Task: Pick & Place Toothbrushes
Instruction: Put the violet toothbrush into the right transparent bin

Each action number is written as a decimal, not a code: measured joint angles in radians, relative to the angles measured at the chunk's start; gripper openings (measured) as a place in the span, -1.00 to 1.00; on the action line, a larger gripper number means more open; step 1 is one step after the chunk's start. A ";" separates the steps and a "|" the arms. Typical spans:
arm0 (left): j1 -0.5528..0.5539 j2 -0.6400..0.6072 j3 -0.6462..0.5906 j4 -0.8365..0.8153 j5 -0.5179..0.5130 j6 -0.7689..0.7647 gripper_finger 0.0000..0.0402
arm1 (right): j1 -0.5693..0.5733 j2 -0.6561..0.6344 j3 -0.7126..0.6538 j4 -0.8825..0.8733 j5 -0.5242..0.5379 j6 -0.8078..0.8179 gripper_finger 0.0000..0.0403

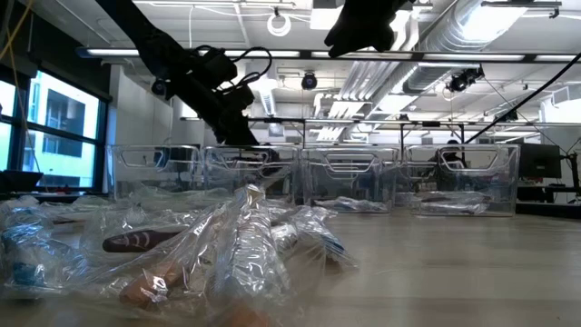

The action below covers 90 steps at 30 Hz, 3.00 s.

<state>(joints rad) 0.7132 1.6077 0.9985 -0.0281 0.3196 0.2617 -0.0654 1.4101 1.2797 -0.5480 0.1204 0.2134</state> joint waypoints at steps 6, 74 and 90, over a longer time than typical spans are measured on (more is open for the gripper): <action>0.000 0.000 0.041 0.046 0.014 -0.027 -0.18 | 0.000 0.000 0.000 -0.002 0.000 0.000 -0.26; -0.404 -1.093 -0.472 0.100 0.176 0.178 -0.17 | 0.244 0.085 -0.190 0.457 0.043 0.412 -0.26; -0.426 -1.054 -0.472 0.018 0.176 0.174 -0.17 | 0.354 0.167 -0.190 0.679 0.137 0.643 -0.50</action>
<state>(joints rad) 0.2871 0.5537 0.5270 -0.0101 0.4961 0.4362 0.2882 1.5768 1.0901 0.1308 0.2569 0.8566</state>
